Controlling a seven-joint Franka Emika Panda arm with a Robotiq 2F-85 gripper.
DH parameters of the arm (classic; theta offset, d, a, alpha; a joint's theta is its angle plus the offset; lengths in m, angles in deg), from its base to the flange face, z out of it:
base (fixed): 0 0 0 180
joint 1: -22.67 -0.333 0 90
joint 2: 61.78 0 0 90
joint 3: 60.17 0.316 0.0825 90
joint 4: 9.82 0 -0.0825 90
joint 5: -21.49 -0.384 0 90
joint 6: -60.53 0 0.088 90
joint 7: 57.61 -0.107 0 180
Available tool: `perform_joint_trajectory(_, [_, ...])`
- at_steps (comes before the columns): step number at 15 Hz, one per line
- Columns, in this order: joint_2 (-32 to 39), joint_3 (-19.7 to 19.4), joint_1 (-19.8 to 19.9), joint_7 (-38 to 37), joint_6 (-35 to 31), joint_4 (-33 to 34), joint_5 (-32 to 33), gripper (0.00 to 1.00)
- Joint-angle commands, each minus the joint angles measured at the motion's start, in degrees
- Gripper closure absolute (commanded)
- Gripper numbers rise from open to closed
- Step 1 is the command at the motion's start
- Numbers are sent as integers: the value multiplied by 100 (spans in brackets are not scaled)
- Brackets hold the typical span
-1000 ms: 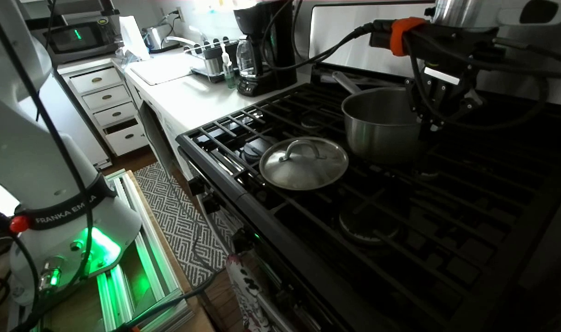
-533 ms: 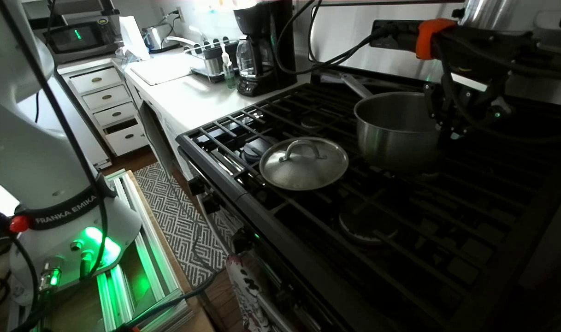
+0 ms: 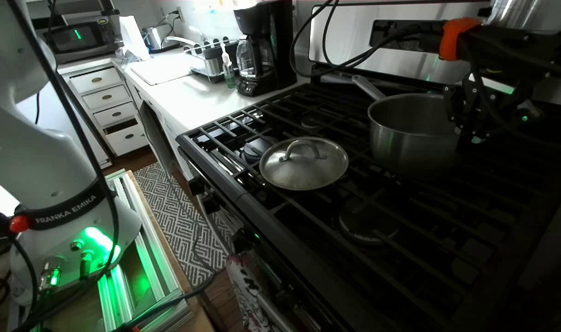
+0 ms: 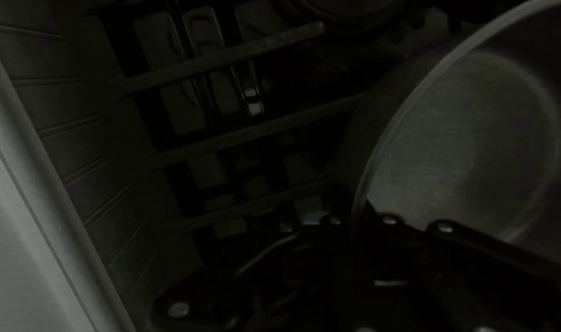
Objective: Remove the lid from the pot, put it on the stove and move the pot to the right
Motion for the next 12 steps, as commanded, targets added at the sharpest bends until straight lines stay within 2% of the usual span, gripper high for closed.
perform_joint_trajectory(1, [245, 42, 128, 121, 228, 451, -92, 92])
perform_joint_trajectory(2, [261, 45, 127, 126, 235, 470, -78, 68])
perform_joint_trajectory(4, [289, 33, 113, 95, 215, 486, -46, 64])
perform_joint_trajectory(5, [290, 37, 120, 101, 215, 494, -52, 58])
perform_joint_trajectory(12, [-131, 94, 123, 156, 54, 191, -158, 10])
